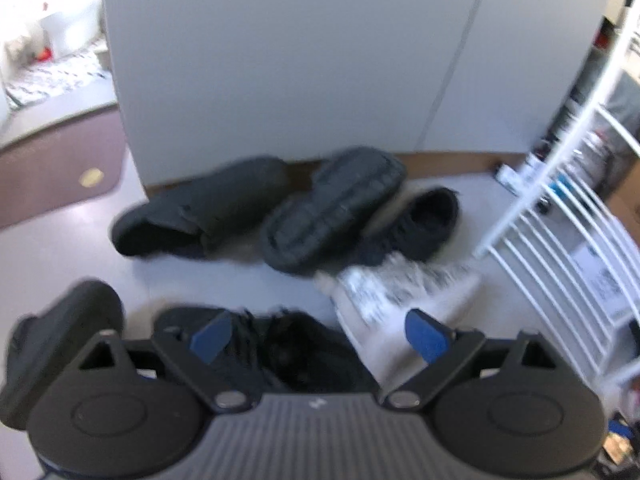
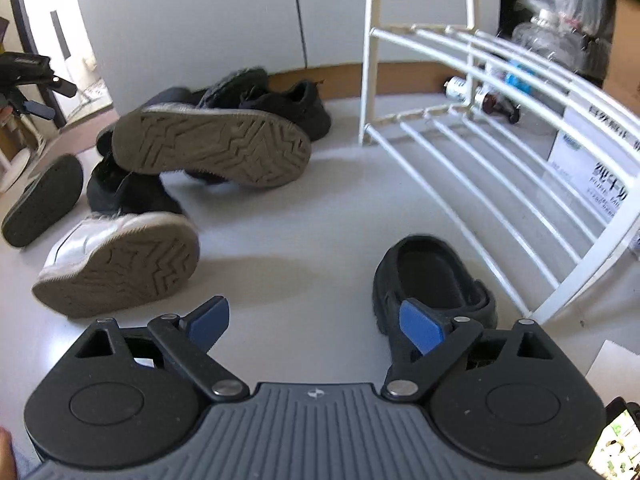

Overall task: Organize scattered shoes
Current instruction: 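Move the left tool toward the dark grey clog by the cabinet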

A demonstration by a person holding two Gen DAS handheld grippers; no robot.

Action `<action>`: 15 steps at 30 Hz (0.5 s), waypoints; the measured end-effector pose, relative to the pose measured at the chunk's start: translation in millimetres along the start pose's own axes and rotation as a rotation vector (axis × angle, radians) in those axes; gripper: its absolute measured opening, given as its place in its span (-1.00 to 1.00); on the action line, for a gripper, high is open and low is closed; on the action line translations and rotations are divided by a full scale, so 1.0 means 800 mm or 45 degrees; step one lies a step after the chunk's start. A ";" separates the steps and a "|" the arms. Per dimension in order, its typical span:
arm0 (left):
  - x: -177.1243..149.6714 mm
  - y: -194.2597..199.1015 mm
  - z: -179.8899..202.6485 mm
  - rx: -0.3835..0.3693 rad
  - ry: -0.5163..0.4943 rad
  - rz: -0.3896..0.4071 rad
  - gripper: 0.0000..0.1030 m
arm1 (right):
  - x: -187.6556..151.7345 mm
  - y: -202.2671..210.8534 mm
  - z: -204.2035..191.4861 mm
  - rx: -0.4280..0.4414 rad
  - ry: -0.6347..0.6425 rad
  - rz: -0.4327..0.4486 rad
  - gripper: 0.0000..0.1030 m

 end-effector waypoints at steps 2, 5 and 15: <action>0.013 -0.006 0.002 0.011 -0.012 0.007 0.85 | 0.002 0.001 0.000 -0.003 -0.001 0.026 0.85; 0.028 -0.016 0.007 -0.012 -0.010 -0.011 0.85 | 0.003 0.001 0.002 0.006 -0.018 0.041 0.85; 0.080 -0.042 0.026 0.073 -0.090 0.028 0.86 | -0.001 0.004 0.002 0.026 0.042 0.066 0.86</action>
Point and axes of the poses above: each gripper's, at about its wrist camera, not at the fingertips, and y roughly against the way its jaws point, z to its right, x to its top, the point moved 4 cm from there along -y, roughly the way its jaws point, and after that the axes turned 5 degrees about z, right-handed, at the moved point
